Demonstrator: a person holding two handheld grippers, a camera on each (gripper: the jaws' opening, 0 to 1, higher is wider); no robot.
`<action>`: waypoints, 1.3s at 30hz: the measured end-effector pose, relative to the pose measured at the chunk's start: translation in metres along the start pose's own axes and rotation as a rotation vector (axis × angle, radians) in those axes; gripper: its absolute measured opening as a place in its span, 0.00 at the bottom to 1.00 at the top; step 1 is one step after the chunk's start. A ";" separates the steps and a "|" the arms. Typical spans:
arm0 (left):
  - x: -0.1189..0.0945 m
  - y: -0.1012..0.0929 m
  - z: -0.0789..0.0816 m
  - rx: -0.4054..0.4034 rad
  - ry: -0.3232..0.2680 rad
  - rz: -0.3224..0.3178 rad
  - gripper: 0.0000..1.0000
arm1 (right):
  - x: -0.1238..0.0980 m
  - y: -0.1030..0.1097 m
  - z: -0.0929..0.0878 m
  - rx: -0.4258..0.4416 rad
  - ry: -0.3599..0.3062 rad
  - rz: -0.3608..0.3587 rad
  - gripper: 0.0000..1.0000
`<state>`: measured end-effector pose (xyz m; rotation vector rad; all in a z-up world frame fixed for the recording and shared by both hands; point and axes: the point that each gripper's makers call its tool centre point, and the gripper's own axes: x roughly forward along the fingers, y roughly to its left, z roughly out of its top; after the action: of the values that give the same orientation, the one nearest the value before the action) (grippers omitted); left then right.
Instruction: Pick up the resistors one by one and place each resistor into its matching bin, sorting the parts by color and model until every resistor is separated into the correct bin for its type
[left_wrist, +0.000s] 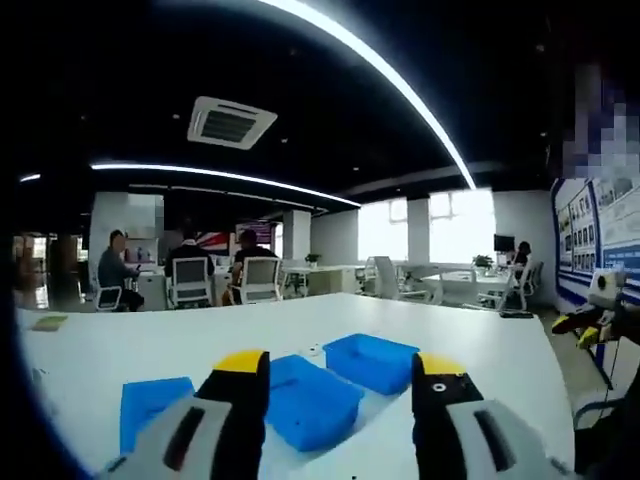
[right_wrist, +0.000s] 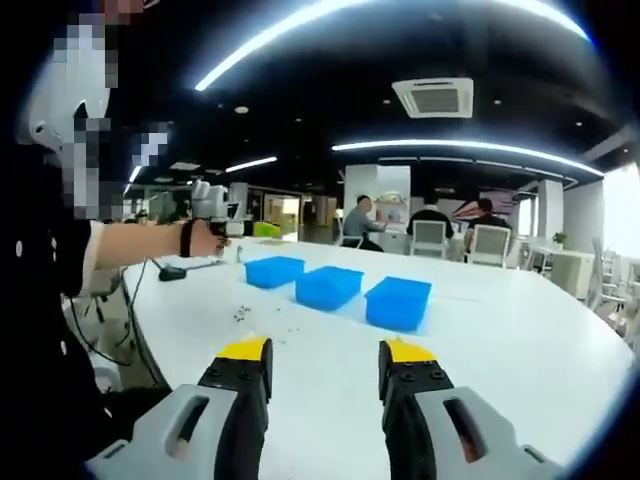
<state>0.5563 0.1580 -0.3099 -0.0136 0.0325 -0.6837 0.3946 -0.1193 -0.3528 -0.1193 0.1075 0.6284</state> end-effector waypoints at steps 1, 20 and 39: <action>-0.012 -0.003 0.000 -0.004 -0.007 0.006 0.60 | 0.001 0.000 0.000 -0.003 -0.001 0.002 0.45; -0.176 -0.022 -0.062 0.016 0.126 0.132 0.73 | 0.014 0.009 0.001 -0.010 0.008 0.058 0.47; -0.138 -0.010 -0.069 0.471 0.560 -0.178 0.63 | 0.013 0.017 -0.010 0.008 0.030 0.073 0.46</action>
<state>0.4408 0.2370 -0.3753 0.6347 0.4110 -0.8426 0.3945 -0.0994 -0.3658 -0.1177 0.1438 0.6995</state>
